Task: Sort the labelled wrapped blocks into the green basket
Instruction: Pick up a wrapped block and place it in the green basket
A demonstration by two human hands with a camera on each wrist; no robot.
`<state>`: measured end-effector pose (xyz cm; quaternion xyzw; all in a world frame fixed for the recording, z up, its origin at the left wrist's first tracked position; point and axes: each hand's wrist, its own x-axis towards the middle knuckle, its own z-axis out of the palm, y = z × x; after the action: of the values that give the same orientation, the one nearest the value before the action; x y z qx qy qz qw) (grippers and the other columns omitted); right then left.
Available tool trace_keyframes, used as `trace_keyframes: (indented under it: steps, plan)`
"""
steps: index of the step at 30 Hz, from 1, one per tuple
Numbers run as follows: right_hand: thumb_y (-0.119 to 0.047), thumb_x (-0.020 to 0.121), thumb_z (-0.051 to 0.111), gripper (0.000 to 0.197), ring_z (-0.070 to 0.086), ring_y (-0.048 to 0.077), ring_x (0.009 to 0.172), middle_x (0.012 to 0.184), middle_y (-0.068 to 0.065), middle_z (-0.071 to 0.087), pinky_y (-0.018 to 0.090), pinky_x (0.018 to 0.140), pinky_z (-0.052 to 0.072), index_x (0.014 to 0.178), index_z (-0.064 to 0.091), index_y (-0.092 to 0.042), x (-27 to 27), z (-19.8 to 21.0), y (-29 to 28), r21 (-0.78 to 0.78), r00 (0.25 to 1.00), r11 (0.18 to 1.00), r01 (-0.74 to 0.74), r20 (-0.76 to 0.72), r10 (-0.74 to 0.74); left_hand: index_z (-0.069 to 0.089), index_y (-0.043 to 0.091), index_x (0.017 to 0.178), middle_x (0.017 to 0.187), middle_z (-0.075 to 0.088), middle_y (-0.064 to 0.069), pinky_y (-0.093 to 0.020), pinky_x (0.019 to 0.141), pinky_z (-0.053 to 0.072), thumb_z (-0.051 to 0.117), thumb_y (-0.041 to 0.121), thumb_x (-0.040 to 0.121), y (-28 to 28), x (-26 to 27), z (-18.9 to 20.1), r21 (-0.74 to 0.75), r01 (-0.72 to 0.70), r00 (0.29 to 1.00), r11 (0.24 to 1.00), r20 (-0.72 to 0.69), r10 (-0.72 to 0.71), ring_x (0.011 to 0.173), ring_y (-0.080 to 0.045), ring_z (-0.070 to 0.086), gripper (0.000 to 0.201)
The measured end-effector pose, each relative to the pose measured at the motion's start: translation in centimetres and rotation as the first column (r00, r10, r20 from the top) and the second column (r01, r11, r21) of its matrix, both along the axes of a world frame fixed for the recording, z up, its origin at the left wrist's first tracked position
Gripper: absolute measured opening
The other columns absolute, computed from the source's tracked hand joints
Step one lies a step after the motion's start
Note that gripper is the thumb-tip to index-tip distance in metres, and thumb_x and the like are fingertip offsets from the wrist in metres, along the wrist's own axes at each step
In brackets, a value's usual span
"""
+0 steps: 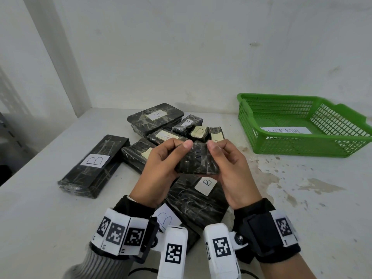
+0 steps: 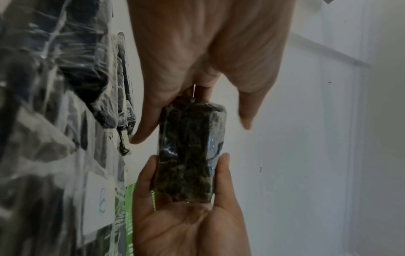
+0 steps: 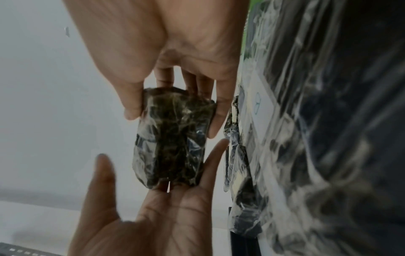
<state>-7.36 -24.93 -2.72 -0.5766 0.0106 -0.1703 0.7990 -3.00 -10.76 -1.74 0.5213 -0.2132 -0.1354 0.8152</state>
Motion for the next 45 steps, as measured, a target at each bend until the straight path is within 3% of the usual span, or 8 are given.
trace_keyframes:
  steps: [8,15,19,25,32,37,41,45]
  plan:
    - [-0.038,0.078,0.073,0.024,0.061,0.032,0.083,0.086,0.017,0.064,0.059,0.085,0.052,0.068,0.061,-0.02,-0.3,0.3,-0.2,-0.007,0.999,1.0,0.009,-0.032,-0.009,0.056,0.004,0.082,0.073,0.06,-0.005,-0.034,0.066,0.056,0.06,0.017,0.085,0.1,0.2,-0.5,0.025,-0.002,0.999,1.0,0.04,0.001,0.067,-0.014,0.06,0.014]
    - [-0.025,0.073,0.081,0.023,0.064,0.025,0.075,0.078,0.01,0.067,0.043,0.077,0.053,0.071,0.059,-0.019,0.0,-0.4,-0.1,-0.042,0.998,0.997,0.067,0.022,-0.066,0.059,-0.005,0.101,0.091,0.062,-0.018,-0.041,0.082,0.057,0.061,0.017,0.085,0.2,0.1,-0.1,0.004,0.05,0.999,0.999,0.0,-0.05,0.084,-0.023,0.065,0.027]
    - [-0.025,0.071,0.077,0.023,0.065,0.02,0.072,0.075,0.005,0.068,0.042,0.078,0.055,0.074,0.056,-0.016,0.0,-0.3,-0.1,-0.011,0.999,0.999,0.037,-0.01,-0.037,0.063,0.0,0.097,0.085,0.067,-0.01,-0.036,0.077,0.058,0.064,0.018,0.089,0.2,0.2,-0.6,0.038,-0.005,1.0,0.999,0.021,0.004,0.08,-0.018,0.066,0.02]
    - [-0.027,0.071,0.086,0.04,0.069,0.024,0.094,0.102,0.013,0.072,0.046,0.091,0.055,0.101,0.064,-0.013,0.0,-0.2,-0.1,0.006,0.998,0.999,-0.053,-0.024,0.053,0.06,-0.004,0.103,0.096,0.067,-0.018,-0.042,0.082,0.058,0.065,0.018,0.089,0.2,0.3,-0.1,-0.03,-0.009,0.998,1.0,-0.07,0.007,0.089,-0.025,0.066,0.026]
    - [-0.02,0.075,0.08,0.038,0.069,0.028,0.1,0.104,0.013,0.073,0.045,0.093,0.053,0.108,0.064,-0.009,0.0,-0.1,0.0,-0.03,0.999,0.999,0.03,0.012,-0.03,0.054,-0.011,0.115,0.108,0.065,-0.022,-0.047,0.09,0.054,0.058,0.013,0.085,0.3,0.3,-0.3,-0.009,-0.009,0.999,1.0,-0.032,0.009,0.098,-0.028,0.066,0.039]
    - [-0.052,0.077,0.071,0.057,0.069,0.02,0.105,0.115,0.006,0.071,0.032,0.078,0.058,0.12,0.062,-0.016,0.0,0.2,-0.2,-0.071,0.998,0.997,-0.024,-0.064,0.019,0.057,-0.006,0.111,0.101,0.068,-0.015,-0.039,0.085,0.057,0.059,0.01,0.084,0.7,0.7,-0.3,-0.023,-0.035,0.999,0.999,0.012,0.036,0.093,-0.024,0.066,0.032]
    - [-0.045,0.076,0.066,0.057,0.072,0.024,0.093,0.11,0.008,0.073,0.029,0.07,0.058,0.126,0.062,-0.018,0.1,0.0,-0.5,-0.098,0.995,0.994,-0.055,-0.085,0.046,0.056,-0.004,0.118,0.101,0.068,-0.012,-0.036,0.086,0.056,0.059,0.008,0.082,1.0,0.9,-0.2,-0.046,-0.019,1.0,0.999,0.023,0.02,0.096,-0.023,0.066,0.039]
    - [-0.027,0.078,0.069,0.047,0.069,0.023,0.105,0.111,0.01,0.072,0.036,0.088,0.057,0.124,0.065,-0.017,0.0,-0.3,-0.4,-0.088,1.0,0.996,0.013,0.014,-0.012,0.056,0.004,0.117,0.103,0.067,-0.007,-0.037,0.089,0.052,0.066,0.012,0.076,1.1,0.9,-0.2,-0.017,-0.034,0.998,0.999,0.047,0.035,0.099,-0.02,0.064,0.043]
